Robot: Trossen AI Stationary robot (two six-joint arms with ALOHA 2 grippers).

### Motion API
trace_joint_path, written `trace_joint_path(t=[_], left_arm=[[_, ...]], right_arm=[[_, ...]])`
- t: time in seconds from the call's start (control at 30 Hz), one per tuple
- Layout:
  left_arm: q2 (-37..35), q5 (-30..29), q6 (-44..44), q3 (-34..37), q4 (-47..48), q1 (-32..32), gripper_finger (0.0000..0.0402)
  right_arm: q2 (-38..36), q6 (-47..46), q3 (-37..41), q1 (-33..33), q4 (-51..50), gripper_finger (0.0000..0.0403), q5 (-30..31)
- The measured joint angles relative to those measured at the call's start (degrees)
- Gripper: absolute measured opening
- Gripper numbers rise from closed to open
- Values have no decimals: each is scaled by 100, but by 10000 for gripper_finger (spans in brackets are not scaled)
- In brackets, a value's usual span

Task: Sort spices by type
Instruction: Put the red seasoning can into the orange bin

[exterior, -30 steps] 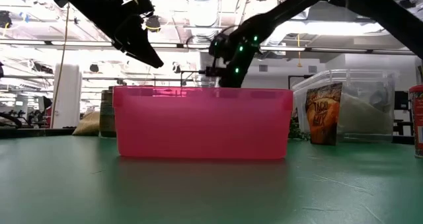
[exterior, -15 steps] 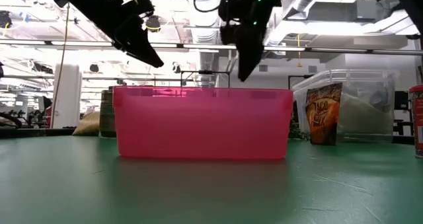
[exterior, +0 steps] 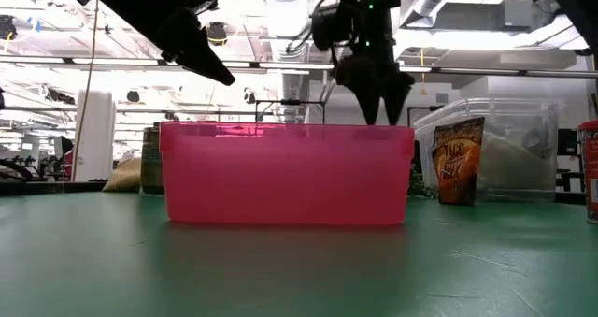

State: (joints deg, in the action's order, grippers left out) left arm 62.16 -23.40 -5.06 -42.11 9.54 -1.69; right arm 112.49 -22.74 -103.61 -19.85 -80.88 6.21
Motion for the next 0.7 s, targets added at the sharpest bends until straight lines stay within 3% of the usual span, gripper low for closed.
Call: trace_joint_path(t=[0.7], left_arm=[[-804, 26, 413, -4, 435, 539, 226]], right_arm=[[188, -1505, 142, 657, 720, 379, 620]])
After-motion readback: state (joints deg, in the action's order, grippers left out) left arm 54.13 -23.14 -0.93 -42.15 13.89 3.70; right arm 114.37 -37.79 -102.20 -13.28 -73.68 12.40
